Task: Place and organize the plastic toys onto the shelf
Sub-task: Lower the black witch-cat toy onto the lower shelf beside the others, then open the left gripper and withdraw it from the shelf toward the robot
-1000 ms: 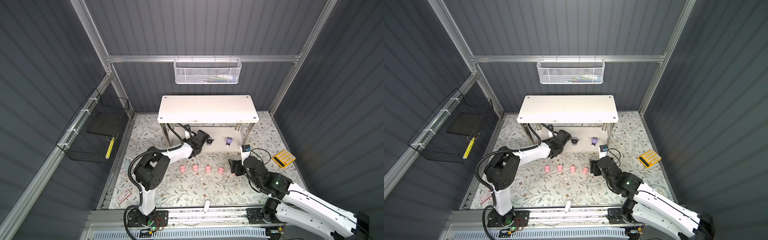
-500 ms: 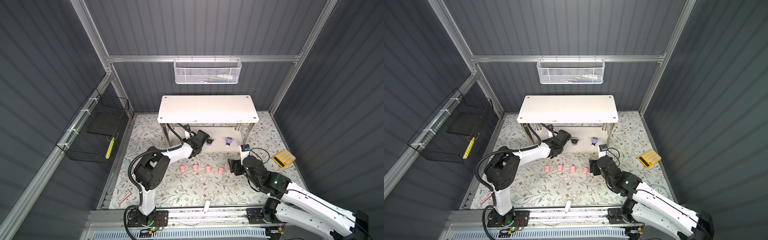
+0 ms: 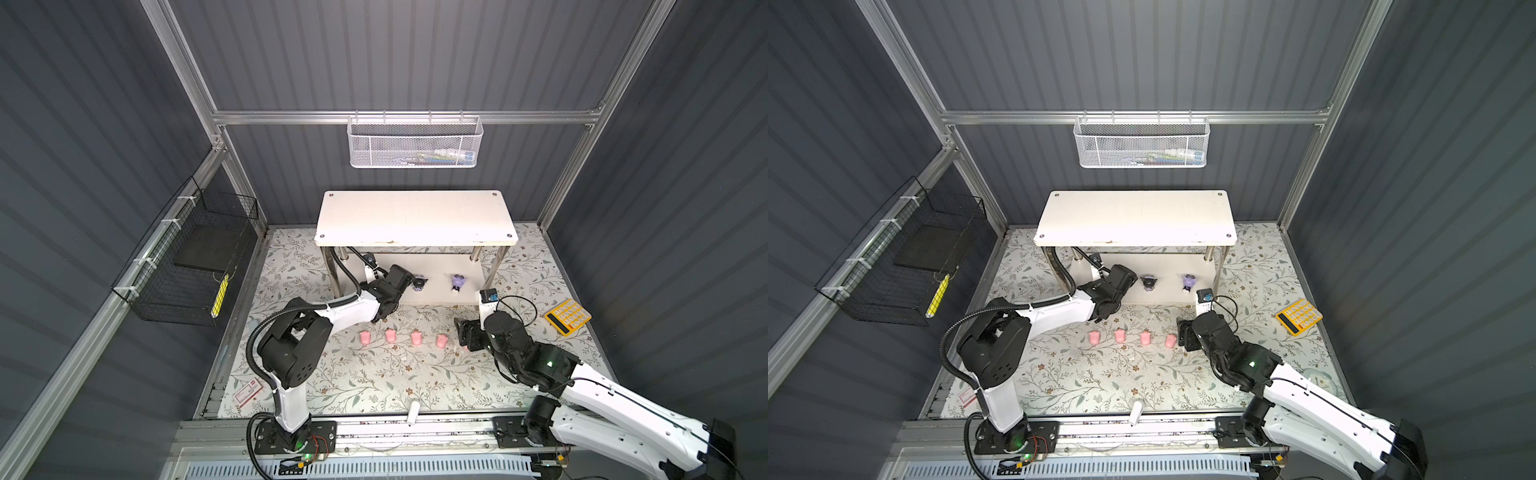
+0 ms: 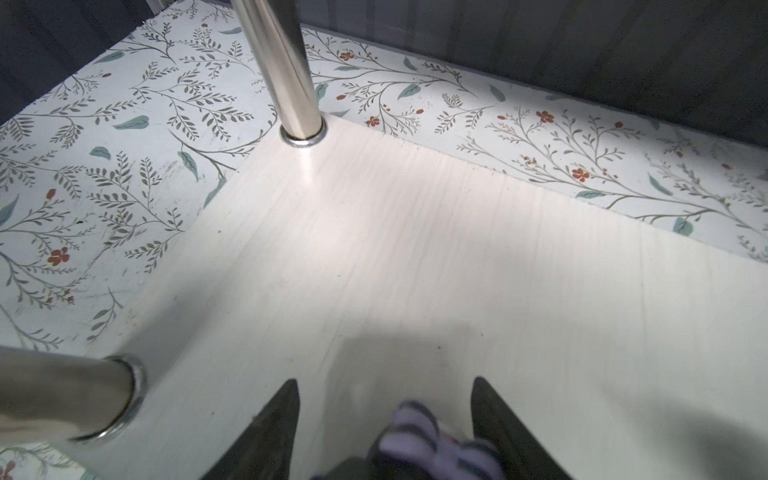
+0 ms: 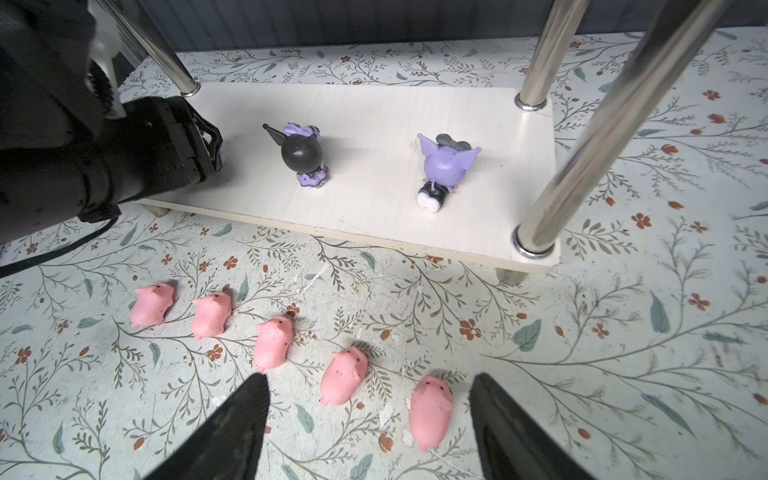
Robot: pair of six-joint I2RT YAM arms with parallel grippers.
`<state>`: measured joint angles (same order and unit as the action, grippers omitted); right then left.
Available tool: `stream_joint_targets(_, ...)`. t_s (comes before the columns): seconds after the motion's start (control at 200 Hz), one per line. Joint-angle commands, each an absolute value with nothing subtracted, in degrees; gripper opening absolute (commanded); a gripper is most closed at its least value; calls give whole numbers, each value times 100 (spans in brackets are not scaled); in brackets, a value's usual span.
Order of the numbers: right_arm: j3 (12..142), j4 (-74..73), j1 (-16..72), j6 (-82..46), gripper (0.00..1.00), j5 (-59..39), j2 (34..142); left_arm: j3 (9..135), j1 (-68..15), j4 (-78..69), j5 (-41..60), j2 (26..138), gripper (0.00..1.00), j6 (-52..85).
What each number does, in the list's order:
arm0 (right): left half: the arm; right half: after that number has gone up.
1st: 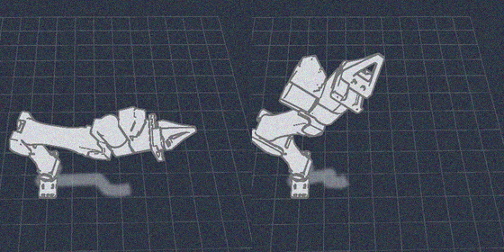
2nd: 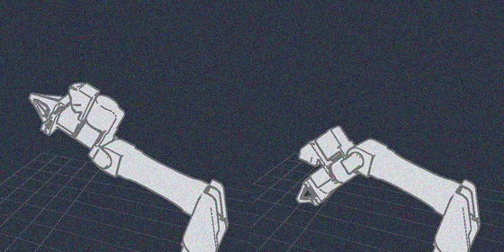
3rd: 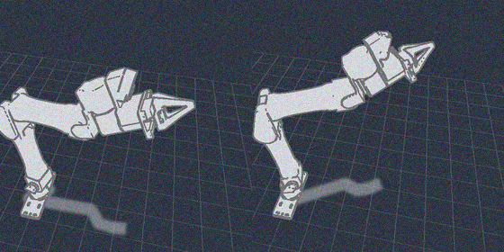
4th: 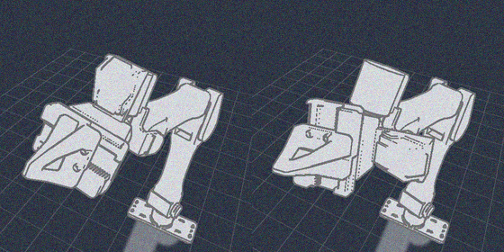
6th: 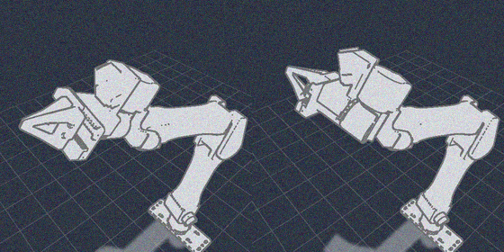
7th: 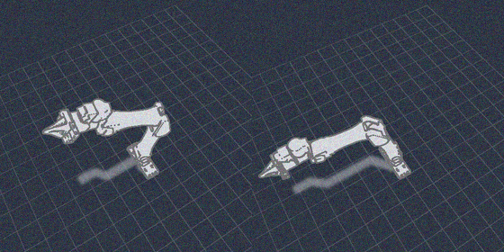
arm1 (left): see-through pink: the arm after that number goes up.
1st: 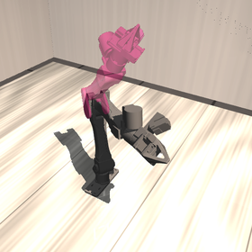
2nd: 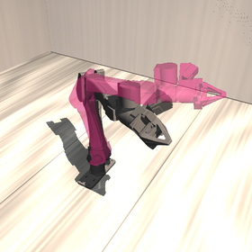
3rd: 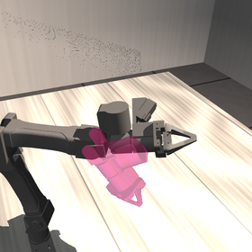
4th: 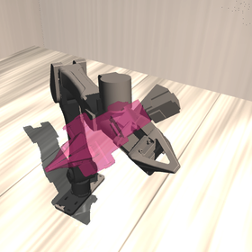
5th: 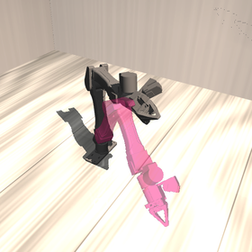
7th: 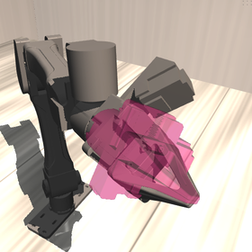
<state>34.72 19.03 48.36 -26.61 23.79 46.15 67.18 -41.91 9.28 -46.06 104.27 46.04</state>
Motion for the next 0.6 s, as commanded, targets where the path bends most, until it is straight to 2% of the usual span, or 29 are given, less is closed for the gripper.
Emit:
stream_joint_targets(0.0,3408,1786,4803,-2709,78,2353,4623,6547,-4150,789,-4511,10060,67,4547)
stream_joint_targets(0.595,3314,1719,4808,-2773,78,2320,4635,5794,-4166,143,-3529,9060,74,4117)
